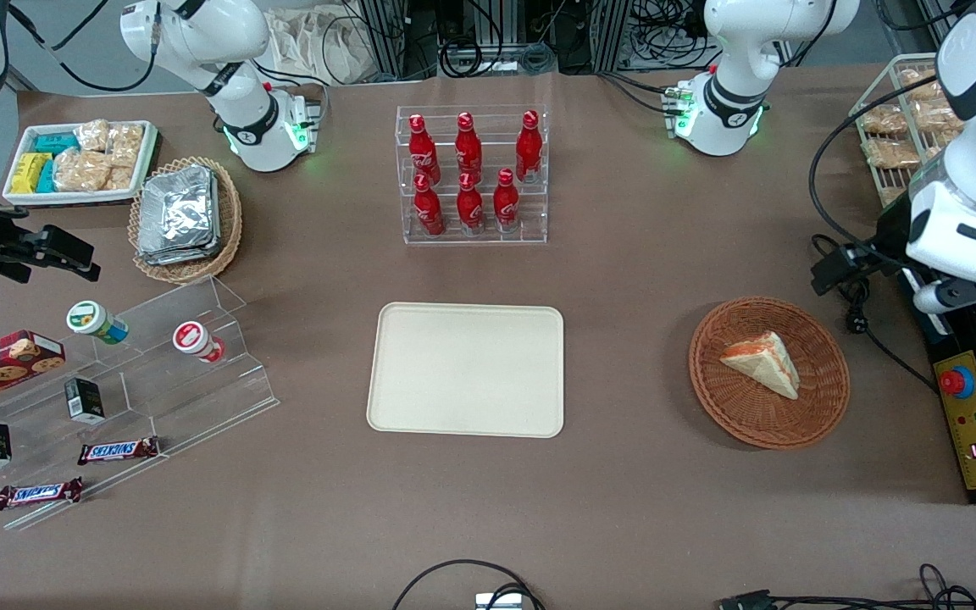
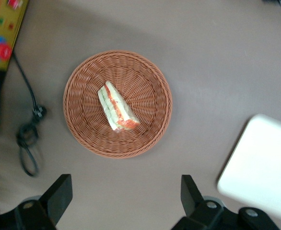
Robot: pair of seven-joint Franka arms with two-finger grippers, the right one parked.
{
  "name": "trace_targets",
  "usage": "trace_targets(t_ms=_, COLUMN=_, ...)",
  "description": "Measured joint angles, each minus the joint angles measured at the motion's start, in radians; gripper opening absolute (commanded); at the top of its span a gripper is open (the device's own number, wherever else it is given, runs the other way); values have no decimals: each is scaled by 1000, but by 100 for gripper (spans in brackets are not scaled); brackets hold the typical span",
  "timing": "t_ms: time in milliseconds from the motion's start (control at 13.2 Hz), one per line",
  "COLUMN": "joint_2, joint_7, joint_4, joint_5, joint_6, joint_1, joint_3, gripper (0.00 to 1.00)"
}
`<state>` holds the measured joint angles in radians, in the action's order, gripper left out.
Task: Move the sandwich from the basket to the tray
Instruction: 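Move the left gripper down over the wrapped sandwich in the wicker basket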
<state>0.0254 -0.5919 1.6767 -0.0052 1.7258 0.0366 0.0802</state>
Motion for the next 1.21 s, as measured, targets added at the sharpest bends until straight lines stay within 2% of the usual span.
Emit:
trace_targets(t_ms=151, joint_2=7, joint_7=-146, joint_4=46, joint_5=0, joint_6=39, joint_1=0, joint_3=-2, gripper=100)
trace_targets(t_ms=378, joint_2=15, joint_7=-196, joint_4=158, joint_5=0, joint_6=143, joint_1=0, joint_3=-37, gripper=100)
trace_targets(t_ms=908, joint_2=58, joint_7=-353, joint_4=515, joint_5=-13, joint_6=641, joint_1=0, joint_3=-60, gripper=100)
trace_targets(t_ms=1210, joint_2=154, joint_7=-394, joint_4=538, joint_5=-13, joint_6=758, joint_1=0, joint_3=-60, gripper=100)
